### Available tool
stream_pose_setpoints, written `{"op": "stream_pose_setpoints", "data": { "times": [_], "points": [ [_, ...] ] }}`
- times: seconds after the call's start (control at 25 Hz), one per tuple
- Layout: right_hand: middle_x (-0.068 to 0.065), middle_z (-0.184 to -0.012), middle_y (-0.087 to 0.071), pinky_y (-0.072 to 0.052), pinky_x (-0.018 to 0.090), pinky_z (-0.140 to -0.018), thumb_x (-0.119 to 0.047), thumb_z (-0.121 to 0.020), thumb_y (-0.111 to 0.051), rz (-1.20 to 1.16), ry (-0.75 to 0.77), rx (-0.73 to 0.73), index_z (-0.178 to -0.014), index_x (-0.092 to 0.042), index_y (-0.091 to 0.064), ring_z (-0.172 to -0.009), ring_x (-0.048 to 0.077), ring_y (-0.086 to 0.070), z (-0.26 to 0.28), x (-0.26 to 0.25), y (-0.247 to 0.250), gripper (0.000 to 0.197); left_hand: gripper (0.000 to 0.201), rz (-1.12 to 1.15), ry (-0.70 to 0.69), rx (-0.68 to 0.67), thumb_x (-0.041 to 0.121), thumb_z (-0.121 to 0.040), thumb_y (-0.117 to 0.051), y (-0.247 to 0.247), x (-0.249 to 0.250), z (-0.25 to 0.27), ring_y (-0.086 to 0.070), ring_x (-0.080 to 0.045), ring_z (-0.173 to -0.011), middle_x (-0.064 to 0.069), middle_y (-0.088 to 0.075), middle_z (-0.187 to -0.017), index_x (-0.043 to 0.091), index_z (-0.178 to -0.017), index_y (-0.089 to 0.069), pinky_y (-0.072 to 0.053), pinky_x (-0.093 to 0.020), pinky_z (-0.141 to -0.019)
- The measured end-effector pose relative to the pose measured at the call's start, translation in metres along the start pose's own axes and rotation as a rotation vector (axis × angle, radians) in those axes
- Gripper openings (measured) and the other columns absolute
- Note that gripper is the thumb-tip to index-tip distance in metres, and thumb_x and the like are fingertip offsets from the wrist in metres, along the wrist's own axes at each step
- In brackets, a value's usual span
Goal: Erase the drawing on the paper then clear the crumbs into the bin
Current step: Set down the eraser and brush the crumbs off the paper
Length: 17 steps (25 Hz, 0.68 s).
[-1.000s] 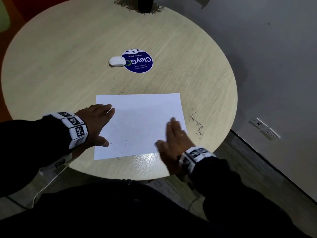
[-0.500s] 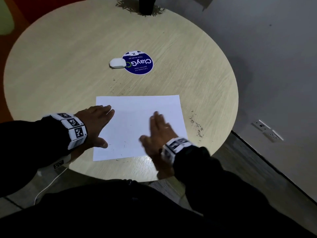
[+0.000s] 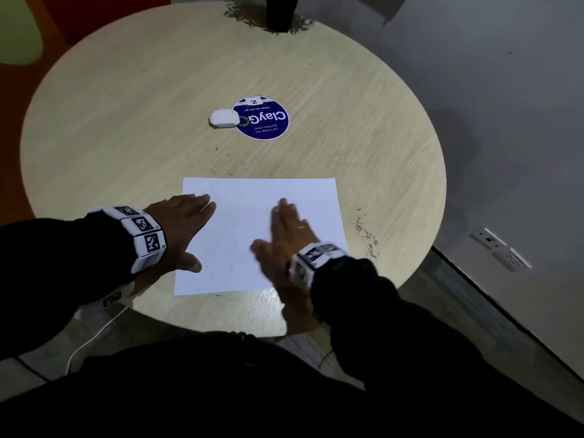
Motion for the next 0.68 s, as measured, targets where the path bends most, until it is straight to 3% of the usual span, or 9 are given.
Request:
{"op": "stream_pose_setpoints", "data": {
  "times": [0.12, 0.2, 0.24, 0.28, 0.36, 0.44, 0.52, 0.6, 0.68],
  "points": [
    [0.021, -0.157, -0.004, -0.018, 0.053, -0.113, -0.059, -0.082, -0.015, 0.044, -0.200, 0.100, -0.149, -0.011, -0.026, -0.145, 0.039, -0.005, 0.006, 0.085, 0.025, 0.083, 0.121, 0.000, 0.000, 0.009, 0.071, -0.074, -0.059, 0.003, 0.001, 0.000, 0.009, -0.023, -0.147, -0.004, 0.020, -0.159, 0.016, -0.151, 0.016, -0.011, -0.038, -0.119],
    [0.038, -0.144, -0.027, -0.034, 0.068, -0.097, -0.057, -0.080, -0.014, 0.184, -0.125, 0.027, -0.126, -0.014, -0.060, -0.134, 0.058, -0.020, 0.014, 0.098, 0.024, 0.077, 0.121, -0.020, -0.002, 0.013, 0.073, -0.073, -0.058, 0.002, 0.000, -0.001, 0.008, -0.024, -0.148, -0.004, 0.019, -0.159, 0.015, -0.151, 0.015, -0.012, -0.039, -0.119],
    [0.041, -0.139, -0.032, -0.038, 0.070, -0.090, -0.056, -0.082, -0.019, 0.210, -0.046, 0.038, -0.118, -0.013, -0.065, -0.130, 0.061, -0.024, 0.019, 0.083, 0.024, 0.072, 0.122, -0.026, -0.003, 0.022, 0.073, -0.073, -0.058, 0.001, -0.001, -0.002, 0.007, -0.024, -0.148, -0.004, 0.018, -0.159, 0.015, -0.151, 0.015, -0.013, -0.040, -0.119],
    [0.038, -0.144, -0.027, -0.037, 0.068, -0.093, -0.057, -0.083, -0.021, 0.175, 0.021, 0.039, -0.123, -0.012, -0.061, -0.134, 0.057, -0.021, 0.027, 0.058, 0.019, 0.072, 0.122, -0.029, -0.007, 0.030, 0.074, -0.072, -0.057, 0.001, -0.001, -0.003, 0.007, -0.024, -0.148, -0.004, 0.018, -0.159, 0.015, -0.151, 0.015, -0.014, -0.040, -0.118],
    [0.021, -0.157, 0.001, -0.017, 0.055, -0.115, -0.059, -0.089, -0.022, 0.028, 0.116, -0.032, -0.148, -0.009, -0.025, -0.145, 0.036, 0.000, 0.049, 0.003, -0.006, 0.078, 0.122, -0.035, -0.015, 0.042, 0.075, -0.072, -0.057, 0.000, -0.001, -0.005, 0.007, -0.025, -0.148, -0.005, 0.017, -0.159, 0.015, -0.151, 0.015, -0.014, -0.041, -0.118],
    [0.008, -0.158, 0.016, 0.000, 0.041, -0.118, -0.058, -0.094, -0.029, -0.039, 0.182, -0.150, -0.152, -0.009, 0.000, -0.146, 0.022, 0.013, 0.076, -0.031, -0.034, 0.081, 0.123, -0.045, -0.016, 0.046, 0.075, -0.072, -0.056, -0.001, -0.002, -0.006, 0.007, -0.025, -0.148, -0.006, 0.018, -0.159, 0.014, -0.151, 0.015, -0.013, -0.041, -0.119],
    [0.005, -0.156, 0.023, 0.005, 0.039, -0.119, -0.057, -0.094, -0.032, 0.009, 0.142, -0.132, -0.151, -0.010, 0.005, -0.144, 0.018, 0.019, 0.096, -0.011, -0.036, 0.083, 0.123, -0.040, -0.014, 0.050, 0.075, -0.072, -0.057, 0.000, -0.001, -0.005, 0.007, -0.025, -0.148, -0.005, 0.018, -0.159, 0.015, -0.151, 0.015, -0.013, -0.040, -0.119],
    [0.007, -0.156, 0.023, 0.002, 0.041, -0.119, -0.058, -0.093, -0.032, 0.013, -0.046, -0.120, -0.151, -0.009, 0.006, -0.145, 0.022, 0.017, 0.100, 0.046, -0.029, 0.085, 0.122, -0.025, -0.011, 0.052, 0.074, -0.072, -0.057, 0.001, -0.001, -0.003, 0.008, -0.024, -0.148, -0.005, 0.018, -0.159, 0.015, -0.151, 0.015, -0.013, -0.040, -0.119],
    [0.011, -0.158, 0.015, -0.004, 0.046, -0.119, -0.068, -0.083, -0.017, 0.028, -0.221, -0.077, -0.151, -0.007, 0.002, -0.146, 0.028, 0.009, 0.099, 0.094, -0.018, 0.094, 0.121, -0.015, -0.009, 0.053, 0.073, -0.073, -0.058, 0.002, 0.000, -0.001, 0.008, -0.023, -0.148, -0.004, 0.018, -0.159, 0.015, -0.151, 0.014, -0.012, -0.039, -0.119]
  ]
}}
Point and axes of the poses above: each hand's wrist, its own z-axis away from the middle knuckle, its own y-axis out of the back of the hand, x = y × z, the point moved 10 cm from there along -z, towards the middle knuckle
